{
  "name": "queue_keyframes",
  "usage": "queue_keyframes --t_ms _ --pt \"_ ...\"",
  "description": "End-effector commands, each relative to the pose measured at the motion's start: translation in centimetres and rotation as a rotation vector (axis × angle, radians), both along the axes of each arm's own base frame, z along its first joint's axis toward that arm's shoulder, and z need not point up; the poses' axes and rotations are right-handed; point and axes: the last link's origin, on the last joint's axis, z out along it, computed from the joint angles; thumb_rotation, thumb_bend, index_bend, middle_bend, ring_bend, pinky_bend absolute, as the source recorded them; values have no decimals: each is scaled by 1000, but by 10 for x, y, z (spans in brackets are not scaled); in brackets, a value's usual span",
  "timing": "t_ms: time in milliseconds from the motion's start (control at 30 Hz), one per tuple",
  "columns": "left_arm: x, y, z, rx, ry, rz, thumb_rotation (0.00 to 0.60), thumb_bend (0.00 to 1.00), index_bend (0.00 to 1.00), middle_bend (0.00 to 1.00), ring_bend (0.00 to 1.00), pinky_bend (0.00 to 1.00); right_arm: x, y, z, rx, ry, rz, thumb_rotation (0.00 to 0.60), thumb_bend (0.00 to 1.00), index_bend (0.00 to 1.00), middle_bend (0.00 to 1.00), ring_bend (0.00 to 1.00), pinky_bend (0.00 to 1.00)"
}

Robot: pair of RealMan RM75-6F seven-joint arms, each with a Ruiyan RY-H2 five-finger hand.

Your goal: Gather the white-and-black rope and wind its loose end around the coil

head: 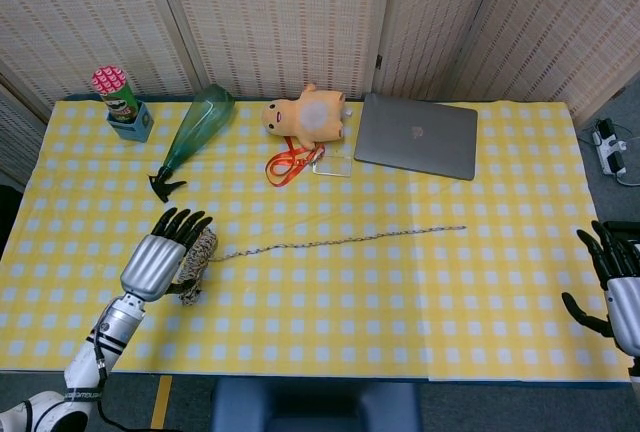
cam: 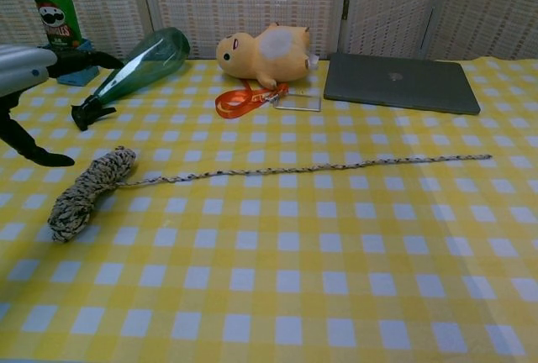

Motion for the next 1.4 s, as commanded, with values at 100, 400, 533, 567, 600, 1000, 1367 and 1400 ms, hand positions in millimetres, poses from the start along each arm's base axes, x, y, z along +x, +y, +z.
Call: queue_keyframes --t_ms 100,400,533,567,600,1000,1367,1400 --pt "19 6 -20 -40 -4 -26 600 164 0 66 40 13 -1 0 -1 2 -3 -4 600 331 0 0 98 85" --pt "12 21 -48 -60 66 36 600 163 0 33 17 4 -6 0 -3 8 -14 -22 600 331 0 0 97 86" --pt "0 25 -55 -32 108 70 600 163 0 19 4 1 -7 0 -4 12 -14 -22 600 331 0 0 101 86" --pt "-2 25 -56 -28 117 74 600 163 0 15 1 0 -7 0 -4 12 -15 -22 600 331 0 0 100 86" --pt "-2 25 -57 -26 119 75 600 163 0 13 0 0 -7 0 -4 12 -15 -22 600 331 0 0 99 86" --pt "-43 22 -57 -22 141 236 600 162 0 0 0 0 -9 0 -7 15 -23 -24 600 331 0 0 97 86" --pt "-71 45 -35 90 189 334 600 162 0 3 11 4 -9 -1 -8 13 -30 -20 600 331 0 0 99 86" --pt "-74 47 -34 87 188 346 600 162 0 9 14 5 -9 0 -8 13 -30 -22 600 331 0 0 99 86"
